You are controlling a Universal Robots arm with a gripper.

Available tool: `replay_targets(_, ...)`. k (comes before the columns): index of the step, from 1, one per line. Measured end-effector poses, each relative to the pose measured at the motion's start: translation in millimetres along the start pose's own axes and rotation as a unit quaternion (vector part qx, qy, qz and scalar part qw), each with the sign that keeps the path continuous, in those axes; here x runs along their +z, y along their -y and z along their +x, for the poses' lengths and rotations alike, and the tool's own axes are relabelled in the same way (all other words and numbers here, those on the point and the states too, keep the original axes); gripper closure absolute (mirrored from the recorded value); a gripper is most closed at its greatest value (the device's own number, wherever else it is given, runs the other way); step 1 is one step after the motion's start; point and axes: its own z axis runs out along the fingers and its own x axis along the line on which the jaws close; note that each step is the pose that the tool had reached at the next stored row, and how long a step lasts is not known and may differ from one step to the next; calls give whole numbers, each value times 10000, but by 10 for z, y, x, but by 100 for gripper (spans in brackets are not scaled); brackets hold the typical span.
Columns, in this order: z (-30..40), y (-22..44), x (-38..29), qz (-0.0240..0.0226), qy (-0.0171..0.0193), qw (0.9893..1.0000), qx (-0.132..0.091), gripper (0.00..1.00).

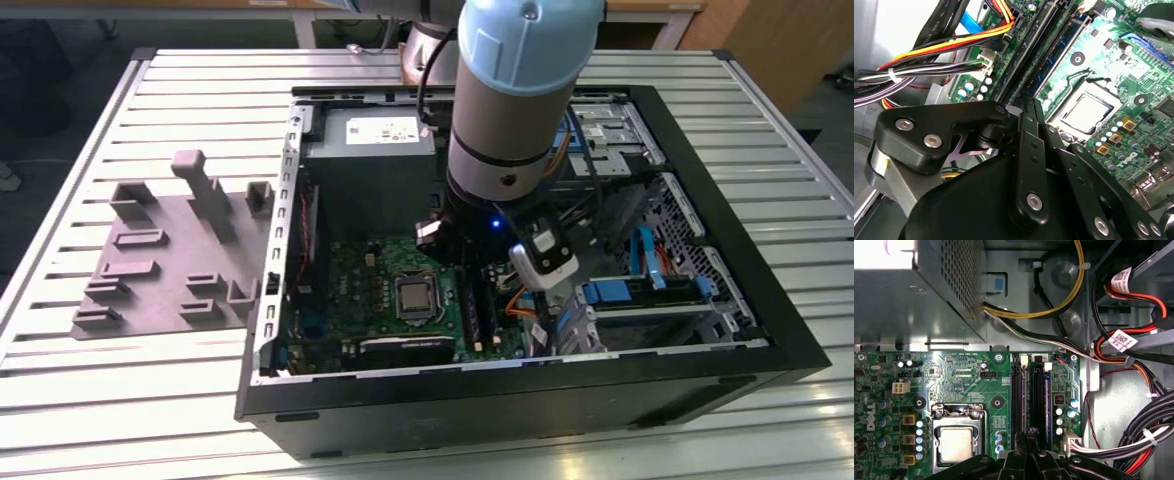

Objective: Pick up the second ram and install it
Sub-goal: 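Insert the second ram into the second slot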

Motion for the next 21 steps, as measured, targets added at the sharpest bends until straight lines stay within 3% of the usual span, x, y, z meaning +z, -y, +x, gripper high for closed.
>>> replay_targets(15, 1, 1, 15, 1, 0, 10000, 0, 88)
replay_targets(18, 0, 1, 16, 0, 0, 10000, 0, 82)
replay_targets(19, 1, 1, 16, 0, 0, 10000, 0, 75)
replay_targets(21, 0, 1, 15, 1, -1, 10000, 0, 75)
